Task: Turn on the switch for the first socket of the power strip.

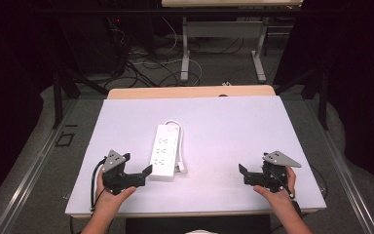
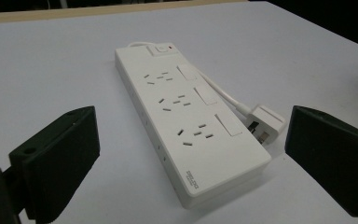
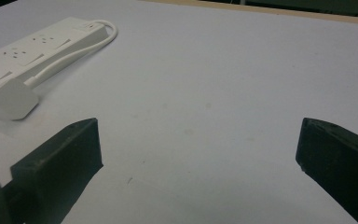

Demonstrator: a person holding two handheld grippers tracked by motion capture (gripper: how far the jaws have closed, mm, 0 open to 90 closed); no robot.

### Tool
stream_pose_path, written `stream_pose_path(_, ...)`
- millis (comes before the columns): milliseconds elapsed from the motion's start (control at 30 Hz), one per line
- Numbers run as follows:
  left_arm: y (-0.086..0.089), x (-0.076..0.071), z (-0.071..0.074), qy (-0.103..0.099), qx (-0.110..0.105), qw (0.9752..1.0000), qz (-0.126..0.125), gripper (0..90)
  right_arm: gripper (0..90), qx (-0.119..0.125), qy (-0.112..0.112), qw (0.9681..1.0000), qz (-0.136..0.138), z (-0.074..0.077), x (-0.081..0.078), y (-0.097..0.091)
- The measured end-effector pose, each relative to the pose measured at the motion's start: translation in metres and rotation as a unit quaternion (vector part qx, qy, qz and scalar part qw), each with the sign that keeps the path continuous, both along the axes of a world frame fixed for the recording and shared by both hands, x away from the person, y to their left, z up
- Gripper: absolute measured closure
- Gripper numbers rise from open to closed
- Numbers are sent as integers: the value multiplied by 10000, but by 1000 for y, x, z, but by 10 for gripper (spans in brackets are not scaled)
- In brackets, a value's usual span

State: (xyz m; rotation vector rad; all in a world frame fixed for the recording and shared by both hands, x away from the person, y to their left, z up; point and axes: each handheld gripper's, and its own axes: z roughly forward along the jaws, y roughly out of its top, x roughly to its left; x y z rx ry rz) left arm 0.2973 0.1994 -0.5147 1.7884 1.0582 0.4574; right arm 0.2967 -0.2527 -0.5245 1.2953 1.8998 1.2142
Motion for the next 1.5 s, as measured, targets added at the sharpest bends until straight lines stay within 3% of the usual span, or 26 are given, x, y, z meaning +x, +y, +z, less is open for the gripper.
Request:
stream_pose_path(333,-12,0,-5,55,195,9997,-133,216,0,-137,-6,9998,172,-4,3,10)
stream_pose_path(500,-18,2,-8,98,307,9995,12,338,0,-151,38,9997,188,-7,4,12)
stream_pose_path(767,-20,3,-10,81,403,9991,39,436,0,-125,44,9997,222,-7,0,11)
stream_pose_path(833,-18,4,-10,147,441,9989,90,453,0,-133,51,9996,252,-8,1,11)
stream_pose_path(1100,-9,7,-13,507,270,9980,267,620,2,-88,62,9998,181,-10,3,10)
stream_pose_path(1500,-3,8,-12,766,270,9957,441,900,5,-54,95,9998,168,-11,4,9)
